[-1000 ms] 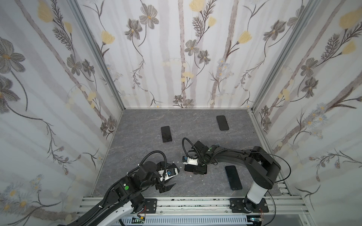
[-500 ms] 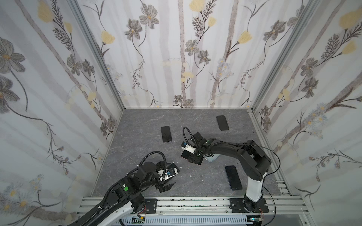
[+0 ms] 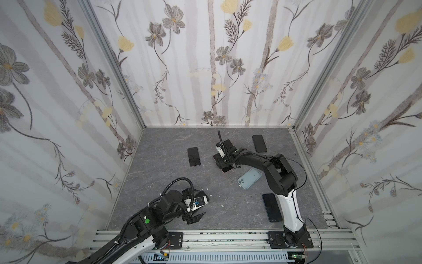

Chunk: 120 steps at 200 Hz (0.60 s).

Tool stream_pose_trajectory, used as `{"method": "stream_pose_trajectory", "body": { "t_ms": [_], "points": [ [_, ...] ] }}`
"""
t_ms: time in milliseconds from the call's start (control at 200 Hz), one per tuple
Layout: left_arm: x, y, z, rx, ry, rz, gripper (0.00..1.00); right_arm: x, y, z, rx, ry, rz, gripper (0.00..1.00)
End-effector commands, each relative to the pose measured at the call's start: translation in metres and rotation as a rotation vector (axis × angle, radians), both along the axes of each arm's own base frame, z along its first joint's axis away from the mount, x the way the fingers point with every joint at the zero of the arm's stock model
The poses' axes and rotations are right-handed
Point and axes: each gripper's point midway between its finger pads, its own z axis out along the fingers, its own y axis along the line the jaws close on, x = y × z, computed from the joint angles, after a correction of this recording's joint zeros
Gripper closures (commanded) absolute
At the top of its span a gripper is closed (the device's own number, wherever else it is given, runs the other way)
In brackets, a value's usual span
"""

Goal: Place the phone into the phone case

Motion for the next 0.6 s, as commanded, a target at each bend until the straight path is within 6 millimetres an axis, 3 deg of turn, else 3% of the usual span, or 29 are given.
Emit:
{"method": "stream_pose_trajectory", "body": {
  "t_ms": [0, 260, 594],
  "points": [
    [0.005, -0.003, 0.007, -0.025, -0.03, 0.01, 0.0, -0.018, -0.04, -0.045, -0.097, 0.199, -0.175, 0.28],
    [0.007, -0.002, 0.009, -0.027, -0.044, 0.025, 0.0, 0.018, -0.086, -0.062, -0.124, 0.189, -0.36, 0.3],
    [0.009, -0.001, 0.01, -0.028, -0.054, 0.036, 0.0, 0.03, -0.126, -0.068, -0.182, 0.201, -0.413, 0.27]
  ]
}}
